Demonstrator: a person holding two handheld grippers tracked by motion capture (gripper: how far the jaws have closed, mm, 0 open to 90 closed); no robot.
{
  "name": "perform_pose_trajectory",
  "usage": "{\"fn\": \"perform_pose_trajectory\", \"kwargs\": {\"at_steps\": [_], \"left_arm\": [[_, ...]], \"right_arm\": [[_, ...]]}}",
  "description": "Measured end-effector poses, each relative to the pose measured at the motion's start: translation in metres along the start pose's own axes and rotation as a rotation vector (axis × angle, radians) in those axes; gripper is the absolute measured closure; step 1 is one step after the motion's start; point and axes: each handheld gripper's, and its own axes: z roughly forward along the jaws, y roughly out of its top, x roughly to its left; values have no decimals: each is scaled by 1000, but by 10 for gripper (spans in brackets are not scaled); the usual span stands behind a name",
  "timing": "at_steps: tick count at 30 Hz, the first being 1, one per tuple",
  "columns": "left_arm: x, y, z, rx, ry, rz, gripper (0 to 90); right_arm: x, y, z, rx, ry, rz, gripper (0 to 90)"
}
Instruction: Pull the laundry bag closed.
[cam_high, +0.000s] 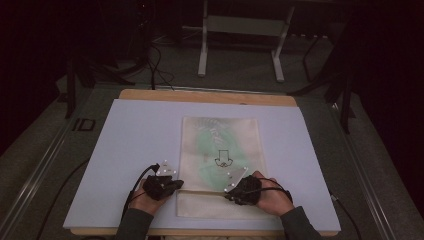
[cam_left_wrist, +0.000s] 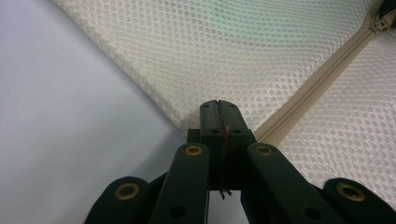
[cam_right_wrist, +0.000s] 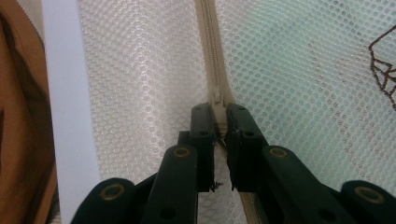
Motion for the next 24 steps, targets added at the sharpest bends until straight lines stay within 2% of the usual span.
{"fn": "perform_pose_trajectory", "kwargs": {"at_steps": [15,17,24], "left_arm": [[0,0,0,0,1,2,896],[0,0,0,1,1,1,896],[0,0,0,0,0,-3,896]], "right_arm": [[0,-8,-6,-1,-4,11,824],[0,-9,-7,13,-10,16,824],[-2,-18,-11,9,-13,38,824]]}}
